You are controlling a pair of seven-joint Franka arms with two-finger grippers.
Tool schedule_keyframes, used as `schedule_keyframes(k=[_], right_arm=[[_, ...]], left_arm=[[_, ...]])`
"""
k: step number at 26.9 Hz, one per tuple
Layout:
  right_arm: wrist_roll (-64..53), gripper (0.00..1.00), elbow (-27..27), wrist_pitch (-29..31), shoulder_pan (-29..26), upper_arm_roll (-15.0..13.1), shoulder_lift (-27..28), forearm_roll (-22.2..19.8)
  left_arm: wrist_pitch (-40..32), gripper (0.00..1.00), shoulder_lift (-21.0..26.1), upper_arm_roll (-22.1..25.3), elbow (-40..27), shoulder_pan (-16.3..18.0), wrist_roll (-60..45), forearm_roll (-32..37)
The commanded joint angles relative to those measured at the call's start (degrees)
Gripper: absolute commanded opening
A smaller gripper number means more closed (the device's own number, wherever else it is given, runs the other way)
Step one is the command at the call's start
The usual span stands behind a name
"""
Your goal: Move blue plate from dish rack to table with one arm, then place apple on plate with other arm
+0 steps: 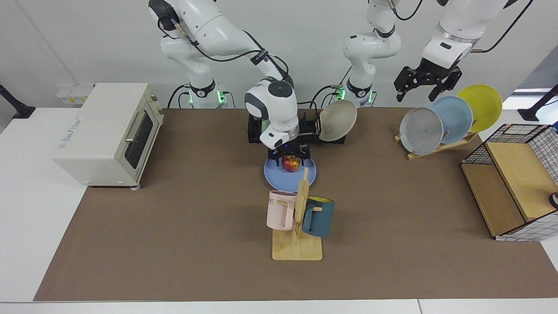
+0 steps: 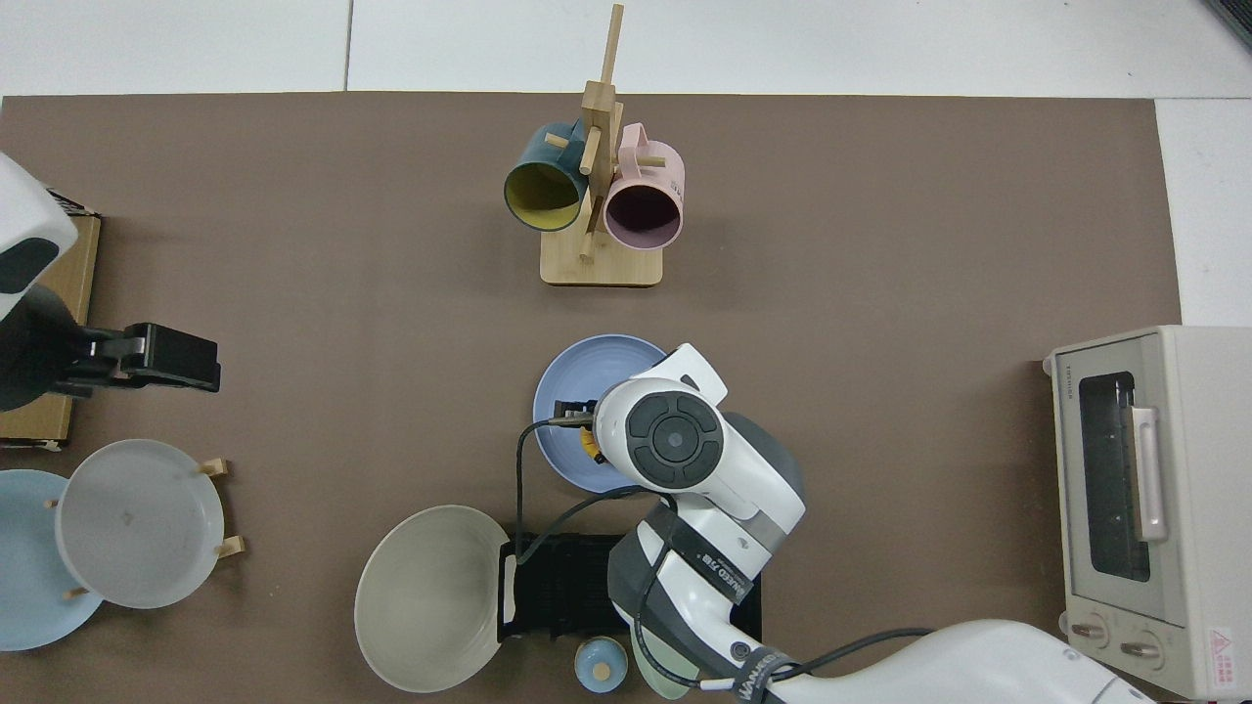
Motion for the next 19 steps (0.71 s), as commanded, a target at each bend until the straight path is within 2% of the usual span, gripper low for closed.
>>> schedule_keyframes(k=[1, 5, 7, 12, 19], right_arm=[[-0.27, 1.0, 0.19, -6.36, -2.53, -0.55, -7.17, -1.16], [-8.08, 1.0, 0.45, -11.19, -2.79, -5.11, -11.92, 0.76], [-14.49, 1.0, 0.89, -13.39, -2.79, -7.66, -14.03, 4.09], [-30.93, 1.0, 1.07, -18.66, -2.53, -16.45, -19.65, 13.59], [-44.91, 1.0, 1.15, -29.65, -2.53, -26.2, -26.51, 15.71]], left_arm=[[-2.2, 1.0, -0.51, 0.94, 0.49, -1.25, 0.11, -0.06], [-2.03, 1.0, -0.51, 1.03, 0.49, -1.17, 0.02, 0.03], [-1.94, 1.0, -0.51, 0.59, 0.58, -0.82, 0.02, 0.03], [-2.2, 1.0, -0.86, 0.5, 0.5, -0.64, -0.07, 0.29], [-3.17, 1.0, -1.03, 0.59, 0.41, -0.55, -0.51, 0.55]])
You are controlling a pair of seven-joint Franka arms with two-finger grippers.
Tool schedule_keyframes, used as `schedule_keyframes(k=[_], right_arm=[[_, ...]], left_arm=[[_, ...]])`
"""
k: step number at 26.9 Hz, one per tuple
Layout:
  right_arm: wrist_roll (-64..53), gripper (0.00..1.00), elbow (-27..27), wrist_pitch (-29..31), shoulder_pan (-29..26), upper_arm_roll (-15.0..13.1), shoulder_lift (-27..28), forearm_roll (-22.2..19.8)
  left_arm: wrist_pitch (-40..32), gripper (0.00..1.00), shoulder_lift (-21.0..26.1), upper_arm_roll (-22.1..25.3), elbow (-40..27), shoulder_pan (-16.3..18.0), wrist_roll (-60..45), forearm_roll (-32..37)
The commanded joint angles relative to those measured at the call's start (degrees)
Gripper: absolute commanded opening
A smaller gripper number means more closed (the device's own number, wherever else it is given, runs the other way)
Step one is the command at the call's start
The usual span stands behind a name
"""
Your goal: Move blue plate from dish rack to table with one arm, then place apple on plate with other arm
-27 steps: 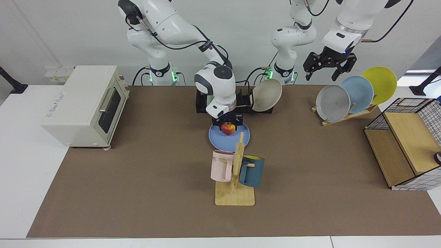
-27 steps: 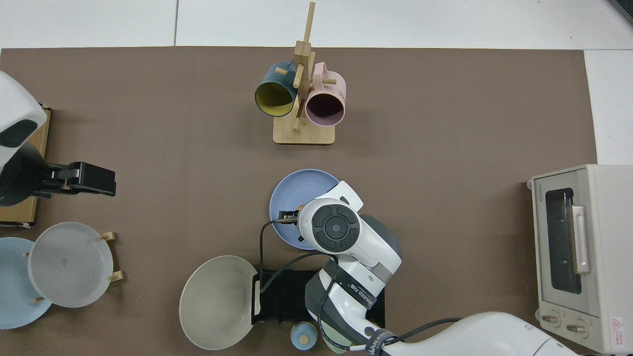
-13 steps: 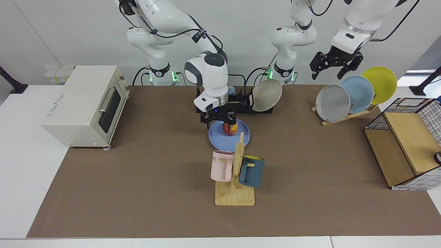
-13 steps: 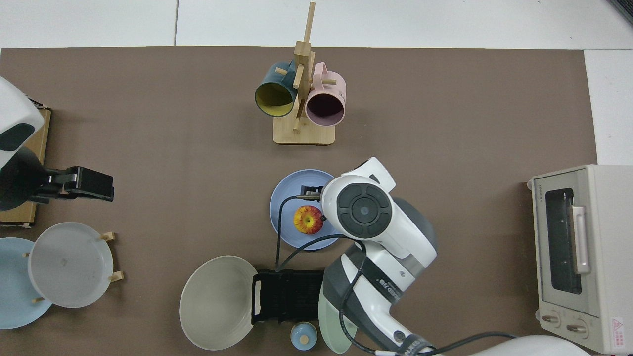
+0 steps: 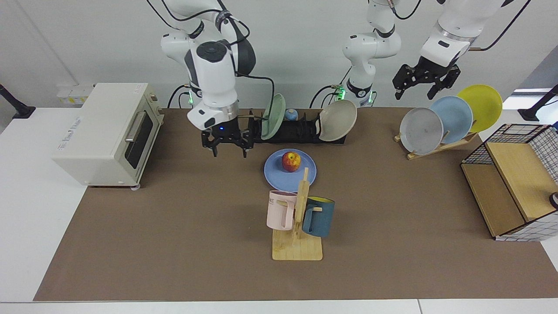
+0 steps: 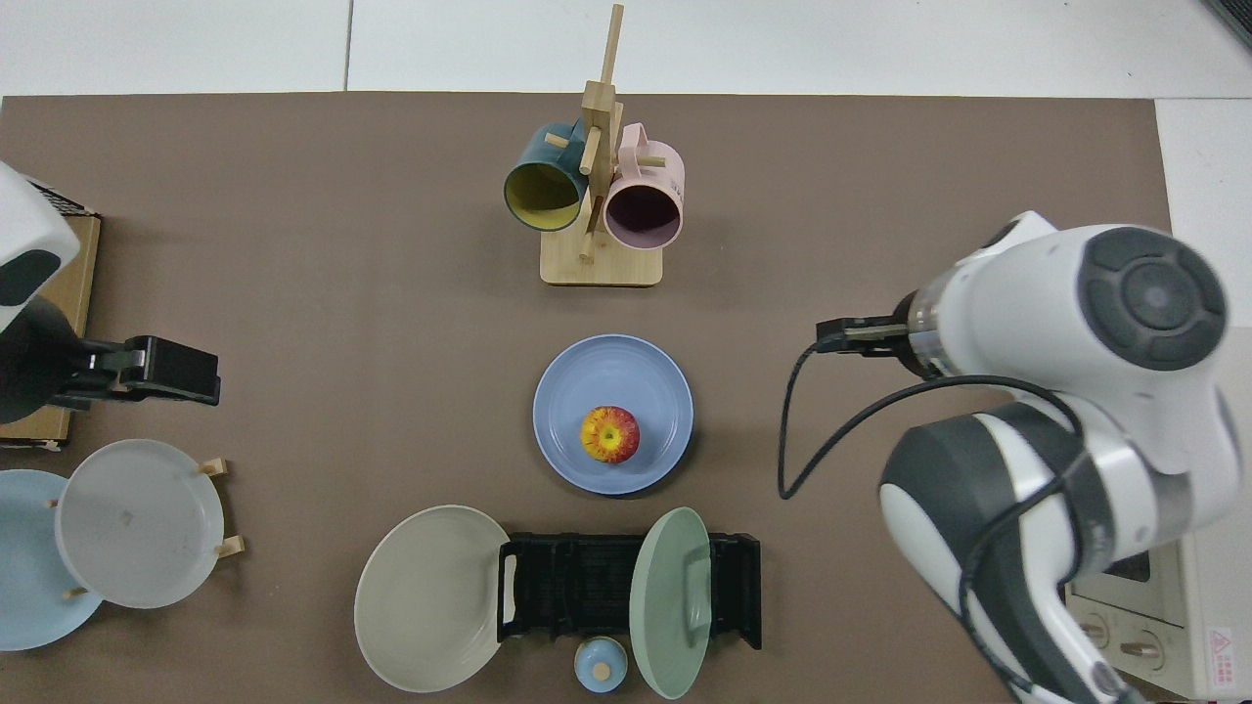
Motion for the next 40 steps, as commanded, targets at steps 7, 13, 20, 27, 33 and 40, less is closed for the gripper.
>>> schedule_keyframes(k=[7, 13, 20, 27, 33, 40], right_arm=[[-15.48, 1.0, 1.98, -16.15, -0.06, -11.34, -8.44, 4.92], [-21.28, 1.0, 10.33, -22.57, -0.58, -13.9, -3.96, 4.22], [-20.76, 1.0, 11.13, -21.96, -0.32, -13.81, -3.87, 4.83], [-20.76, 1.0, 11.13, -21.87, -0.32, -13.72, -3.87, 4.83], [-20.76, 1.0, 11.13, -21.87, -0.24, -13.72, -3.87, 4.83], [-20.76, 1.0, 11.13, -21.87, -0.32, -13.72, -3.87, 4.83]], left_arm=[[-1.54, 1.0, -0.49, 0.47, 0.4, -0.14, -0.6, 0.61], [-1.54, 1.0, -0.49, 0.65, 0.4, -0.14, -0.6, 0.7], [-1.54, 1.0, -0.49, 0.74, 0.4, -0.05, -0.6, 0.7], [-1.54, 1.0, -0.49, 0.74, 0.4, -0.05, -0.6, 0.7], [-1.28, 1.0, -0.49, 0.74, 0.4, -0.05, -0.52, 0.7], [-1.46, 1.0, -0.49, 0.74, 0.4, -0.05, -0.6, 0.7]])
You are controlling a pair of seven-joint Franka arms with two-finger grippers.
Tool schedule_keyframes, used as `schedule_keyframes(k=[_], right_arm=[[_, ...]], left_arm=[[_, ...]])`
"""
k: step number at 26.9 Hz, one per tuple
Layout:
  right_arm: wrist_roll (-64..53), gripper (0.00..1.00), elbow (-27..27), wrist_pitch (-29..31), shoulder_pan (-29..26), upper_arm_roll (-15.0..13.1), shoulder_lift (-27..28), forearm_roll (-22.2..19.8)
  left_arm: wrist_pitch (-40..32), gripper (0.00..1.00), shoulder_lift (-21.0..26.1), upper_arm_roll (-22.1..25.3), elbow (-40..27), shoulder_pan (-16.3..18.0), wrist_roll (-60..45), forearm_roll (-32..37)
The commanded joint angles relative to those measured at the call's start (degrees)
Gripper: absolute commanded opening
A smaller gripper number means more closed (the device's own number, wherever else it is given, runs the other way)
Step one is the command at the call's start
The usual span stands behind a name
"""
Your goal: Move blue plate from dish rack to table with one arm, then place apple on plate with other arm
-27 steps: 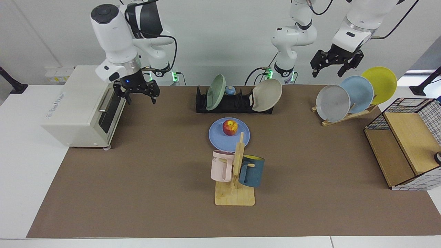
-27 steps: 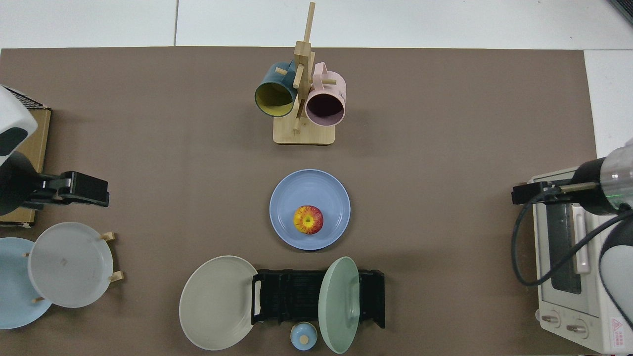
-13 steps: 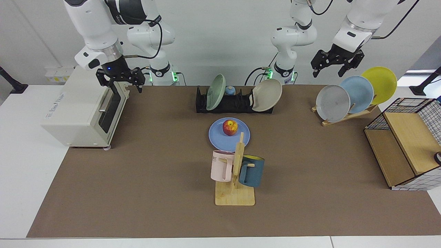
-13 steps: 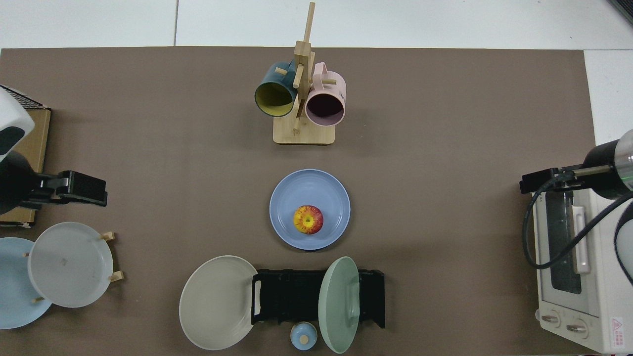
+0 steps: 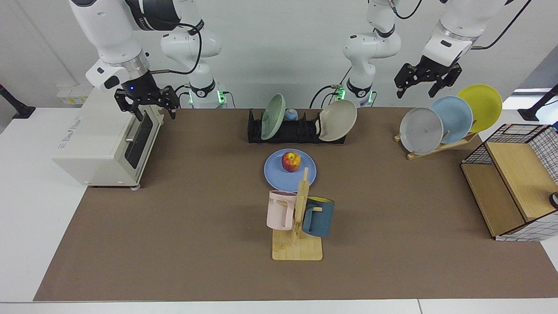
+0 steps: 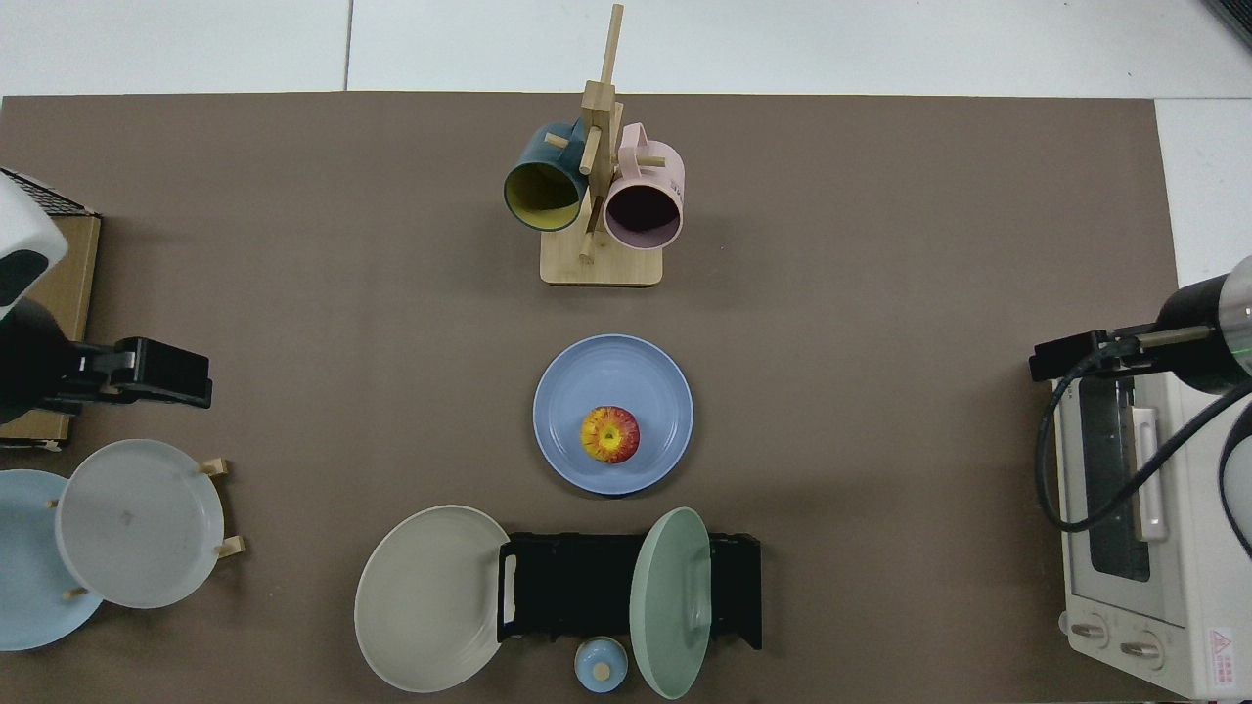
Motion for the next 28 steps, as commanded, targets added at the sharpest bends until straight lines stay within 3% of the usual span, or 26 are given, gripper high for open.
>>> schedule_keyframes(k=[1, 28], right_arm=[[-1.53, 1.0, 1.33, -1.41, -0.59, 0.06, 0.68, 1.25], [-1.97, 1.0, 1.33, -0.27, -1.29, -0.21, -0.02, 1.07]], left_arm=[[-0.94, 1.0, -0.46, 0.18, 0.4, -0.11, -0.45, 0.67], [-1.02, 1.0, -0.46, 0.09, 0.4, -0.19, -0.54, 0.67]])
